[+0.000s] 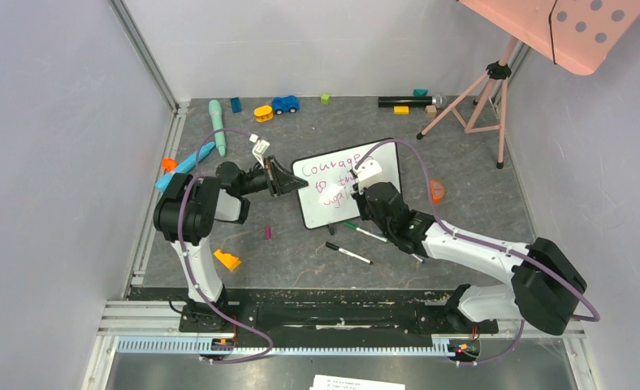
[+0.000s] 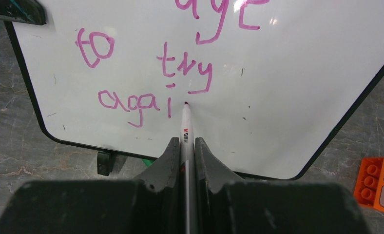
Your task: Write a sentence on the whiteboard
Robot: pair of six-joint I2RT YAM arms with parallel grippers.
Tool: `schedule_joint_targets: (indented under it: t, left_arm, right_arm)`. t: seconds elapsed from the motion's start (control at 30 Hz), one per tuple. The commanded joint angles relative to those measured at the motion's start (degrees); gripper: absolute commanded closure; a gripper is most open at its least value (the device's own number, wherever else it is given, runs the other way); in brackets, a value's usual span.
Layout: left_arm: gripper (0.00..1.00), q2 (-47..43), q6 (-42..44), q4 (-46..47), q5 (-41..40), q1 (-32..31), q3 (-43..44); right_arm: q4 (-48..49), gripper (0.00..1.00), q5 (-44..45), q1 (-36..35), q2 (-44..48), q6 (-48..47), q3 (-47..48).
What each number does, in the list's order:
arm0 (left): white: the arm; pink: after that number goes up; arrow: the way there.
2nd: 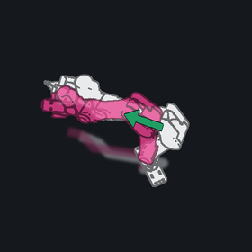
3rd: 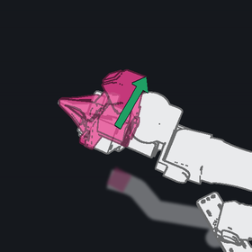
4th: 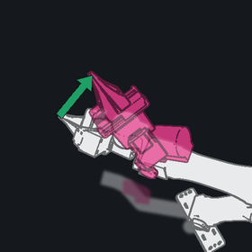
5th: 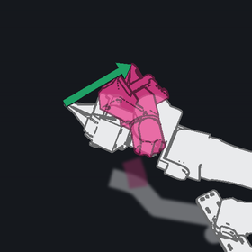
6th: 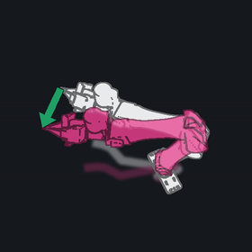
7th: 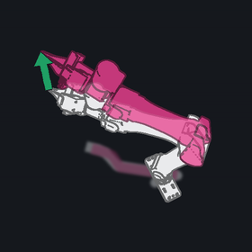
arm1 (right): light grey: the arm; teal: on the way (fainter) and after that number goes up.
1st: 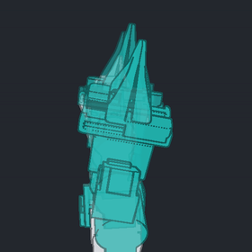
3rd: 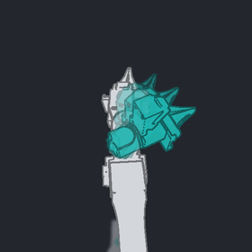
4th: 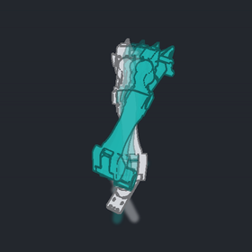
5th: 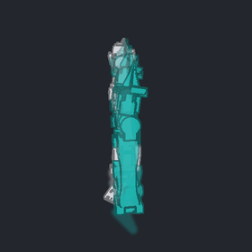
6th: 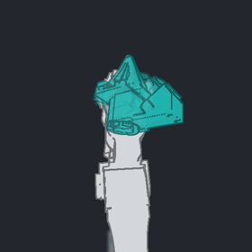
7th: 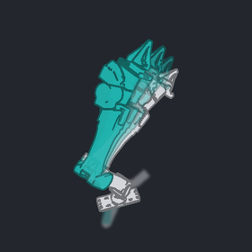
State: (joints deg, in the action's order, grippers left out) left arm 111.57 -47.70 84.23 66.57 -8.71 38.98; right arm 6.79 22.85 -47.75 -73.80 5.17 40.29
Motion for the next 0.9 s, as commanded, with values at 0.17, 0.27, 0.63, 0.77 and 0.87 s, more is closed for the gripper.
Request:
schedule_joint_targets:
  t: [0.17,0.27,0.63,0.77,0.87]
  left_arm:
    - [0.98,-3.1,-0.9,5.0,1.6,-0.2,0.3]
    - [0.98,-3.1,-0.8,5.0,1.6,-0.2,0.4]
    - [0.98,-3.1,-0.7,5.0,1.6,-0.2,0.2]
    - [0.98,-3.1,-0.7,5.0,1.6,-0.2,0.2]
    - [0.98,-3.2,-0.7,5.0,1.6,-0.2,0.2]
  right_arm:
    - [1.4,1.00,0.3,0.5,-1.9,-0.5,2.8]
    - [1.3,1.00,0.6,0.5,-1.7,-0.4,2.2]
    - [1.1,1.00,-0.1,0.5,-0.6,1.2,-1.6]
    - [1.3,1.00,-0.4,0.5,-0.5,1.2,-1.9]
    - [1.3,1.00,-0.3,0.5,-0.6,1.1,-1.6]
